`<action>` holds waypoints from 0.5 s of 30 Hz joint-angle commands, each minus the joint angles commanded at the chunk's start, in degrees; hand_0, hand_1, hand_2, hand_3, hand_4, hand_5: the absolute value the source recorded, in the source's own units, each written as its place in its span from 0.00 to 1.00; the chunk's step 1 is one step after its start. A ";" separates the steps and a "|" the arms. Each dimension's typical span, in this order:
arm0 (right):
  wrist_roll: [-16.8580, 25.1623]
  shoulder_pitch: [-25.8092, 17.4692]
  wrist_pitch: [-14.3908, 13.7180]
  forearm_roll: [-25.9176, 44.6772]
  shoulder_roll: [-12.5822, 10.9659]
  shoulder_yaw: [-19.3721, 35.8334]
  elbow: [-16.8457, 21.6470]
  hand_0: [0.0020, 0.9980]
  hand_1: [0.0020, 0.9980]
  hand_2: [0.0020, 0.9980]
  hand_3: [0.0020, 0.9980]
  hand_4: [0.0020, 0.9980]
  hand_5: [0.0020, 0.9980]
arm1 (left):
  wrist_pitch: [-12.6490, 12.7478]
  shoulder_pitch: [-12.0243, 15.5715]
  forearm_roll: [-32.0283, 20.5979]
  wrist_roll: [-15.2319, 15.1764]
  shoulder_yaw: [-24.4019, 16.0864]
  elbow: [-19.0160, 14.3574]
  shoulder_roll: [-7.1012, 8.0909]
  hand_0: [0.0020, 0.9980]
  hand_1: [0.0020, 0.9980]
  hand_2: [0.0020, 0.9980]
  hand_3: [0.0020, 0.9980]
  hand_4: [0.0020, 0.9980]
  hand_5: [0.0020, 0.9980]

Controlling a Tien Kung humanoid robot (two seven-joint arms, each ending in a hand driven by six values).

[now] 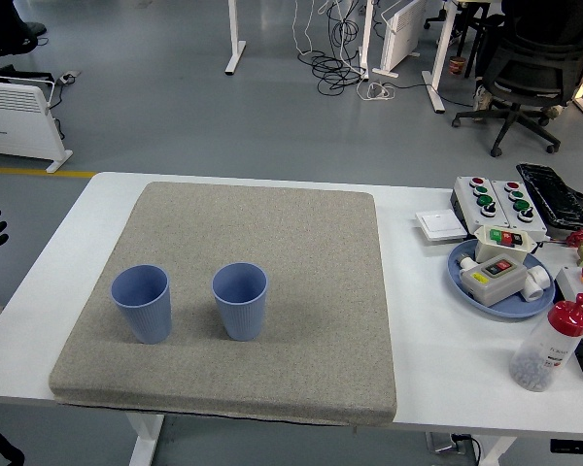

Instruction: Push cup pick cup insert cup

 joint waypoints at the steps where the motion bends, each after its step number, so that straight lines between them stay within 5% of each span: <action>1: 0.00 -0.01 0.01 0.01 -0.03 0.00 -0.03 0.71 0.66 0.66 0.58 0.08 0.46 | 0.70 1.36 0.17 -1.59 -0.04 -1.03 0.40 0.42 0.54 0.53 0.51 0.57 1.00; 6: -0.03 0.12 0.07 -0.21 -0.21 0.07 -0.08 0.71 0.66 0.66 0.58 0.08 0.46 | 0.78 6.23 -1.01 -6.89 1.08 -4.08 1.32 0.37 0.48 0.48 0.46 0.57 1.00; 15: -0.50 0.26 0.14 -1.49 -0.25 0.90 -0.14 0.71 0.66 0.66 0.58 0.08 0.46 | 0.06 11.31 1.58 -10.58 6.46 -5.24 2.10 0.36 0.48 0.47 0.45 0.57 1.00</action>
